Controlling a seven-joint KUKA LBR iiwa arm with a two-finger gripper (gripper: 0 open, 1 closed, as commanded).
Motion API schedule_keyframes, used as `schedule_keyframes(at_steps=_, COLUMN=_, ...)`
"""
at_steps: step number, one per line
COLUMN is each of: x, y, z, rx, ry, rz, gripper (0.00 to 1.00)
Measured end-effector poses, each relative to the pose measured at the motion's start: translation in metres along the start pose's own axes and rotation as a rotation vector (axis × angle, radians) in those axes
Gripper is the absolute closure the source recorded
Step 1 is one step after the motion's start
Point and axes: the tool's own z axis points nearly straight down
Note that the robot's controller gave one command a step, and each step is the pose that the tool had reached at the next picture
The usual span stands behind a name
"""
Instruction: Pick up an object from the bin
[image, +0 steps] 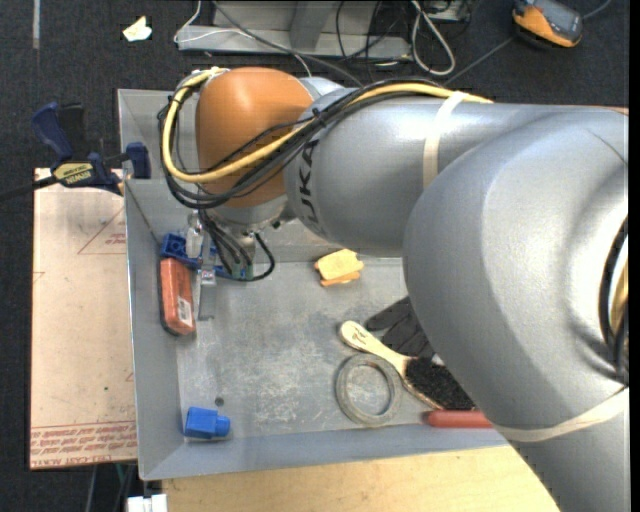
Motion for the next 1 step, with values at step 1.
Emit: schedule_keyframes(at_steps=1, x=0.0046, y=-0.0046, z=-0.0001, rx=-0.002, ry=-0.002, rz=0.030, gripper=0.00)
